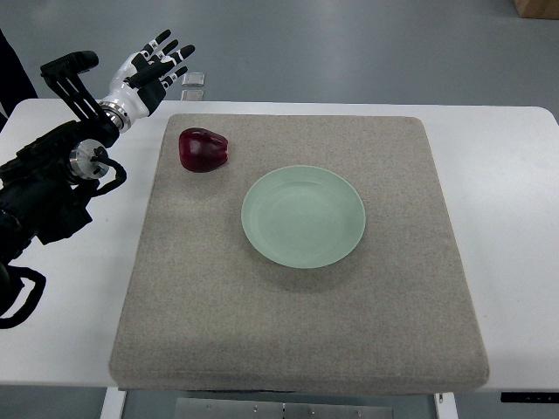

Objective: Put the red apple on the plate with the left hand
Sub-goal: 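Move the left hand forward over the dark red apple, then lower the left hand onto the red apple and close fingers around it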

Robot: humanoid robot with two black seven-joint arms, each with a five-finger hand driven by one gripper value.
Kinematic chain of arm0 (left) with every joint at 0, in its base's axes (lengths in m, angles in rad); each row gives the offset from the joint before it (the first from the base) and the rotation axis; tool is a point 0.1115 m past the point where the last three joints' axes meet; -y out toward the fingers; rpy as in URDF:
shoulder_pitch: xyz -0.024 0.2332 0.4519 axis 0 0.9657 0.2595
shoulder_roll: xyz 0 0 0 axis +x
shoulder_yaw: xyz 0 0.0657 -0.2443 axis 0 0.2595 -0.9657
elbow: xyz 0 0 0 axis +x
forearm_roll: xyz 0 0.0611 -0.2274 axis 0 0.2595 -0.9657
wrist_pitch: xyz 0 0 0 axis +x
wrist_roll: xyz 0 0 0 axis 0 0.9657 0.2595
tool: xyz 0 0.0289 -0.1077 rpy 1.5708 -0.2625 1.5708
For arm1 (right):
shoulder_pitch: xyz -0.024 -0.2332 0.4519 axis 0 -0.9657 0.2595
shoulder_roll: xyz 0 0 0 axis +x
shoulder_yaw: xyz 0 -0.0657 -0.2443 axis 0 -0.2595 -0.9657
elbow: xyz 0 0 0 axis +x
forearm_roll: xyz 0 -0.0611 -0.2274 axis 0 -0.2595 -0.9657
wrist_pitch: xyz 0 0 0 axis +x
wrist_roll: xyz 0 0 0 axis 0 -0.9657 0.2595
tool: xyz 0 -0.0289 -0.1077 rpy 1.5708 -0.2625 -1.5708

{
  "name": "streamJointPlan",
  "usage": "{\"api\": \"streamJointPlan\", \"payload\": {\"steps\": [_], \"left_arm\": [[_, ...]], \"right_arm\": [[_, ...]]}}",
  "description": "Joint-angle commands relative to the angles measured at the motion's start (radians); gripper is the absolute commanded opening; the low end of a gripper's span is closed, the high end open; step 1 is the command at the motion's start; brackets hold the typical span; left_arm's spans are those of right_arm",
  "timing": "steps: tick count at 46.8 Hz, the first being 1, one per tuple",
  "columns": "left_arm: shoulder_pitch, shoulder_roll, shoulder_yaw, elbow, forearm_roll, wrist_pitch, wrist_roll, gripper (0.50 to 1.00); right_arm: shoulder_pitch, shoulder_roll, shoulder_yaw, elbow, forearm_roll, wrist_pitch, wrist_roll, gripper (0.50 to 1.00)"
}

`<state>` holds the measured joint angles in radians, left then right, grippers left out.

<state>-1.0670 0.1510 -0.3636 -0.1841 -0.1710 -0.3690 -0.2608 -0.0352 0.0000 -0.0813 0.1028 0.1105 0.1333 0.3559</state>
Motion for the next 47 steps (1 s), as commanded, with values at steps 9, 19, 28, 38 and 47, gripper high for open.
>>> {"api": "streamJointPlan", "payload": {"steps": [9,19,28,38,47], "left_arm": [[-0.034,0.012,0.005,-0.023,0.323,-0.008,-0.001,0.996],[-0.074,0.022,0.006,-0.025,0.449,-0.028,0.0,0.996],[-0.097,0.1,0.136,-0.119,0.524,-0.028,0.0,0.996],[-0.151,0.194,0.279,-0.255,0.74,-0.024,-0.001,0.996],[-0.171,0.239,0.281,-0.363,1.016,-0.022,-0.005,0.996]], "right_arm": [[0.0,0.0,0.0,0.0,0.0,0.0,0.0,0.964],[0.0,0.0,0.0,0.0,0.0,0.0,0.0,0.964],[0.0,0.0,0.0,0.0,0.0,0.0,0.0,0.964],[0.0,0.0,0.0,0.0,0.0,0.0,0.0,0.964],[0.0,0.0,0.0,0.0,0.0,0.0,0.0,0.964]]}}
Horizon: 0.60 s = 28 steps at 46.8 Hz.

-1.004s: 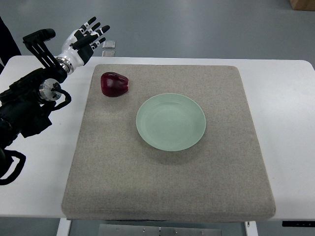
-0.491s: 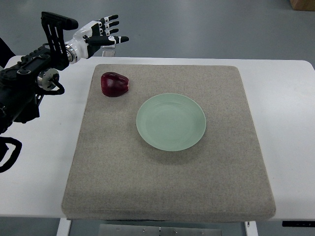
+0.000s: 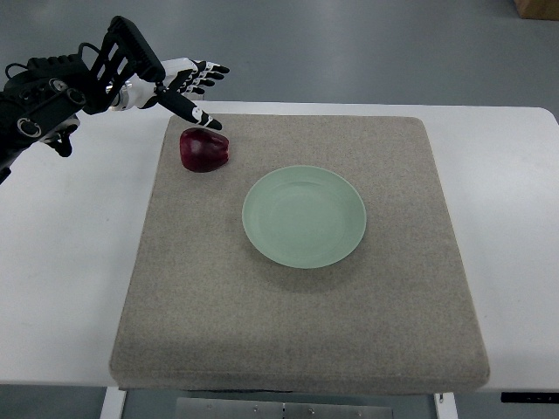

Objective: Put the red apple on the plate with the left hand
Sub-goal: 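Lower the left hand onto the red apple and close fingers around it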

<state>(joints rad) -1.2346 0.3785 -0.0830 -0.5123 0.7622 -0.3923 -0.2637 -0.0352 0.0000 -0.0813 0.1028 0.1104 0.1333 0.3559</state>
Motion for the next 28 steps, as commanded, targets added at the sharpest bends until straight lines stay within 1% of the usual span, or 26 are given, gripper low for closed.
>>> {"api": "streamJointPlan", "payload": {"steps": [1,9,12,16,21,28], "left_arm": [[-0.005,0.014,0.0,-0.046,0.107,0.001,-0.005,0.996],[-0.014,0.017,0.0,-0.1,0.302,0.004,-0.037,0.994],[-0.017,0.017,0.0,-0.118,0.374,0.019,-0.057,0.994],[-0.019,0.016,0.0,-0.126,0.448,0.058,-0.078,0.994],[-0.013,0.016,0.002,-0.135,0.515,0.095,-0.086,0.996],[-0.005,0.025,0.003,-0.138,0.54,0.102,-0.088,0.994]], "right_arm": [[0.0,0.0,0.0,0.0,0.0,0.0,0.0,0.964],[0.0,0.0,0.0,0.0,0.0,0.0,0.0,0.964],[0.0,0.0,0.0,0.0,0.0,0.0,0.0,0.964],[0.0,0.0,0.0,0.0,0.0,0.0,0.0,0.964],[0.0,0.0,0.0,0.0,0.0,0.0,0.0,0.964],[0.0,0.0,0.0,0.0,0.0,0.0,0.0,0.964]]}}
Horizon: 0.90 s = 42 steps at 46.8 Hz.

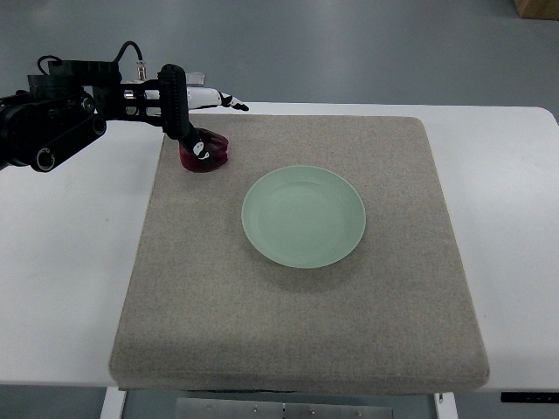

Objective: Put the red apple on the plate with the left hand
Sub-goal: 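Lower the left hand onto the red apple and close fingers around it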

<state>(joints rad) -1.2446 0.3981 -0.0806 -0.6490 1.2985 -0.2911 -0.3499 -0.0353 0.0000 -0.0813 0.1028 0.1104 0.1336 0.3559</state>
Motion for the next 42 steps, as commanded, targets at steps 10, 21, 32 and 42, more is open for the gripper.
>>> {"api": "streamJointPlan", "payload": {"steps": [10,21,32,42], "left_arm": [[0.014,0.007,0.061,0.012,0.027,0.07,-0.014,0.994],[0.016,0.005,0.088,0.014,0.028,0.138,-0.014,0.994],[0.017,0.004,0.09,0.015,0.03,0.139,-0.014,0.979],[0.014,0.004,0.122,0.02,0.03,0.132,-0.015,0.896]], "right_arm": [[0.0,0.0,0.0,0.0,0.0,0.0,0.0,0.964],[0.0,0.0,0.0,0.0,0.0,0.0,0.0,0.964],[0.0,0.0,0.0,0.0,0.0,0.0,0.0,0.964],[0.0,0.0,0.0,0.0,0.0,0.0,0.0,0.964]]}}
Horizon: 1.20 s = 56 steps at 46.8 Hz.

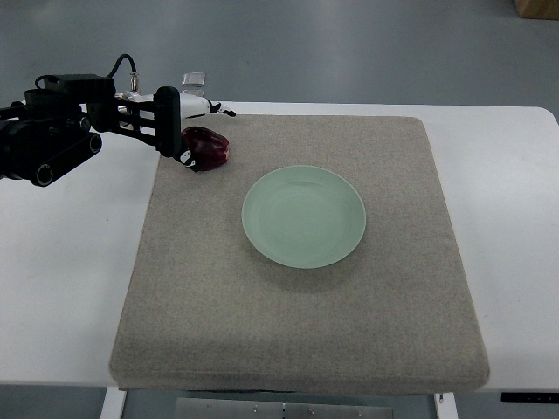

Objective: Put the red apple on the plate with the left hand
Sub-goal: 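Lower the left hand onto the red apple and close fingers around it, then carry the held apple with the left hand onto the green plate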

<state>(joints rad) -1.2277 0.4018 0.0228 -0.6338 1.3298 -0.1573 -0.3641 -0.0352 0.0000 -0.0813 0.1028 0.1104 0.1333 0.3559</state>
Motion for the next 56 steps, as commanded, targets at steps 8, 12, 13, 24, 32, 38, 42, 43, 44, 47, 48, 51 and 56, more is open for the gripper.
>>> {"api": "streamJointPlan", "payload": {"steps": [8,12,13,24,32,38,42,43,44,47,48,51,56], "left_arm": [[-0.001,0.002,0.023,0.013,-0.001,-0.005,-0.001,0.868],[-0.003,0.0,0.023,0.011,-0.003,-0.005,-0.001,0.838],[-0.003,0.0,0.023,0.011,-0.003,-0.005,-0.001,0.821],[-0.003,0.0,0.023,0.013,-0.003,-0.005,0.001,0.585],[-0.003,0.0,0.022,0.017,-0.004,-0.005,0.001,0.5],[-0.004,0.0,0.017,0.017,-0.015,-0.005,0.001,0.5],[-0.007,0.002,0.011,0.009,-0.02,-0.005,-0.001,0.5],[-0.007,0.002,0.011,0.008,-0.018,-0.005,0.001,0.5],[-0.009,0.002,0.011,0.006,-0.018,-0.005,-0.001,0.5],[-0.013,0.0,0.008,0.0,-0.018,-0.004,-0.001,0.5],[-0.016,0.0,0.006,-0.006,-0.018,-0.002,-0.001,0.5],[-0.021,0.0,-0.004,-0.033,-0.018,-0.002,-0.004,0.5],[-0.026,0.0,-0.027,-0.099,-0.015,-0.002,-0.007,0.5]], "right_arm": [[0.0,0.0,0.0,0.0,0.0,0.0,0.0,0.964],[0.0,0.0,0.0,0.0,0.0,0.0,0.0,0.964],[0.0,0.0,0.0,0.0,0.0,0.0,0.0,0.964],[0.0,0.0,0.0,0.0,0.0,0.0,0.0,0.964],[0.0,0.0,0.0,0.0,0.0,0.0,0.0,0.964],[0.0,0.0,0.0,0.0,0.0,0.0,0.0,0.964],[0.0,0.0,0.0,0.0,0.0,0.0,0.0,0.964],[0.0,0.0,0.0,0.0,0.0,0.0,0.0,0.964],[0.0,0.0,0.0,0.0,0.0,0.0,0.0,0.964],[0.0,0.0,0.0,0.0,0.0,0.0,0.0,0.964],[0.0,0.0,0.0,0.0,0.0,0.0,0.0,0.964],[0.0,0.0,0.0,0.0,0.0,0.0,0.0,0.964],[0.0,0.0,0.0,0.0,0.0,0.0,0.0,0.964]]}}
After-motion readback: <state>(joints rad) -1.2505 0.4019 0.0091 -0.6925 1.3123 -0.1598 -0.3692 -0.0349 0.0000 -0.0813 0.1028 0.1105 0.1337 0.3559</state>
